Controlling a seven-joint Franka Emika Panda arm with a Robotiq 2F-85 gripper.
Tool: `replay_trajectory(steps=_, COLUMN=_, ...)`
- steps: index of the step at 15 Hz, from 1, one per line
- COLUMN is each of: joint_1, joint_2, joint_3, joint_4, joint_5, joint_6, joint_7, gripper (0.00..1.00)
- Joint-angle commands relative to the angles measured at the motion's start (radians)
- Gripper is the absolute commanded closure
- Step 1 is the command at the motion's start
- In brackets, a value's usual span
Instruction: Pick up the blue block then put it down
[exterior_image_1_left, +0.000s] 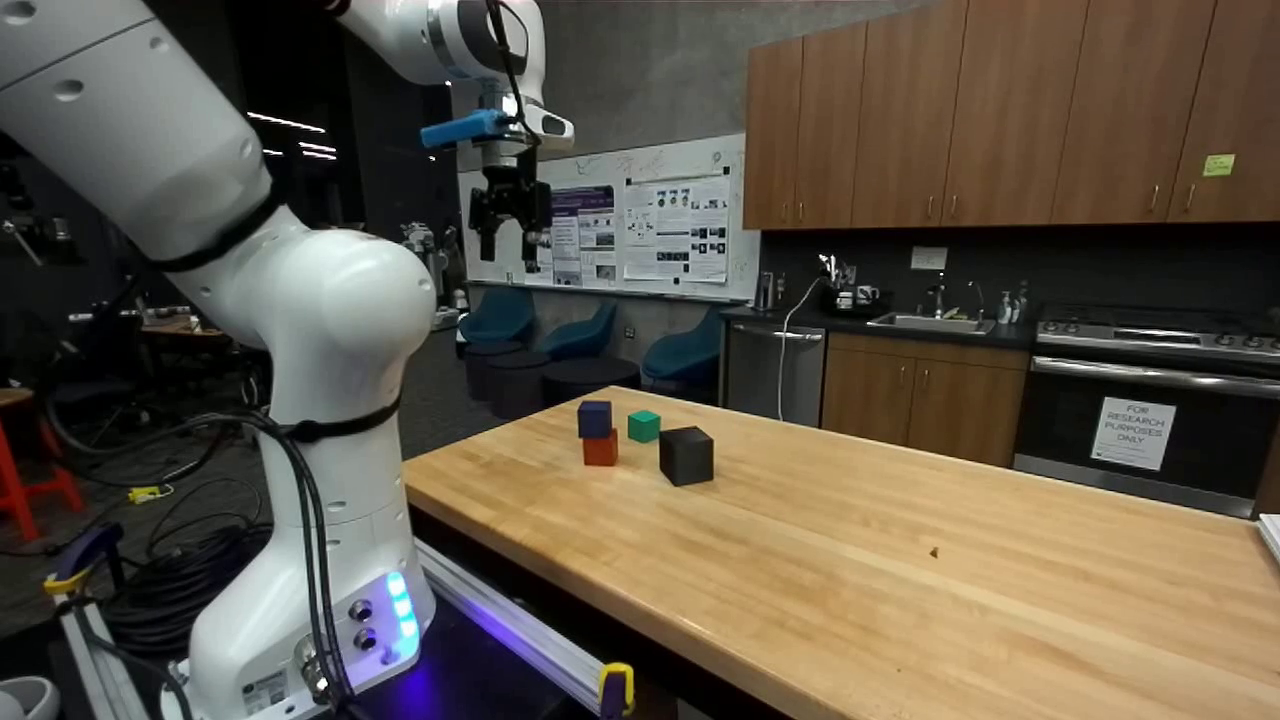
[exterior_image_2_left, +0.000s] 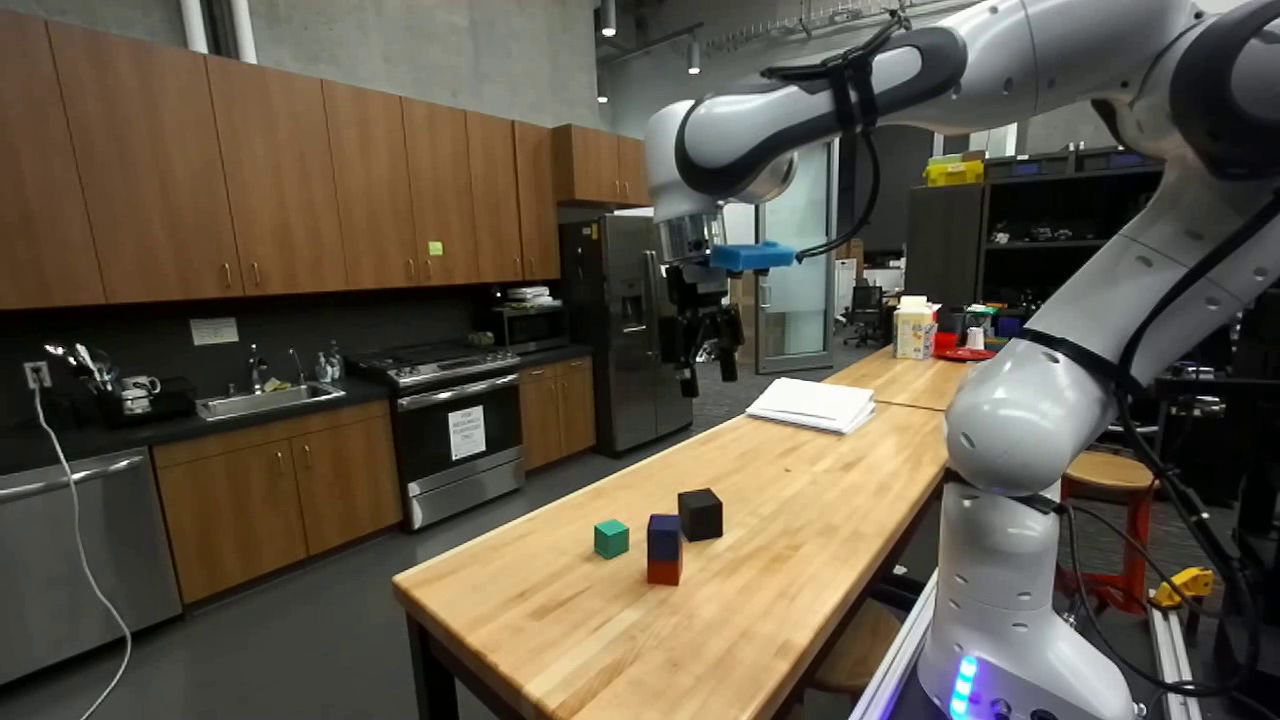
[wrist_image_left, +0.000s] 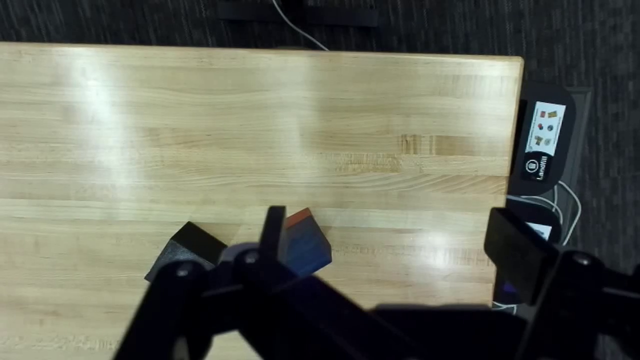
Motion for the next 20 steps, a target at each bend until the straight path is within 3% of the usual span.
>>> replay_trajectory(steps=1, joint_1=-0.001, joint_2=0.016, joint_3=0.001, joint_4=-0.026, joint_5=-0.016, joint_6=0.067, joint_7=-0.013, gripper=0.00)
replay_trajectory(steps=9, joint_1=0.001, joint_2=0.123, joint_3=-0.016, joint_4=-0.133, joint_5=-0.071, joint_6=0.323, joint_7=-0.092, gripper=0.00)
replay_trajectory(steps=14, joint_1=0.002, joint_2=0.230, joint_3=-0.048, joint_4=-0.169, joint_5=-0.157, joint_6=0.458, joint_7=-0.225, gripper=0.00)
replay_trajectory(steps=20, joint_1=0.006, joint_2=0.379, joint_3=-0.099, joint_4=-0.168, joint_5=-0.182, joint_6=0.644, joint_7=-0.380, gripper=0.00)
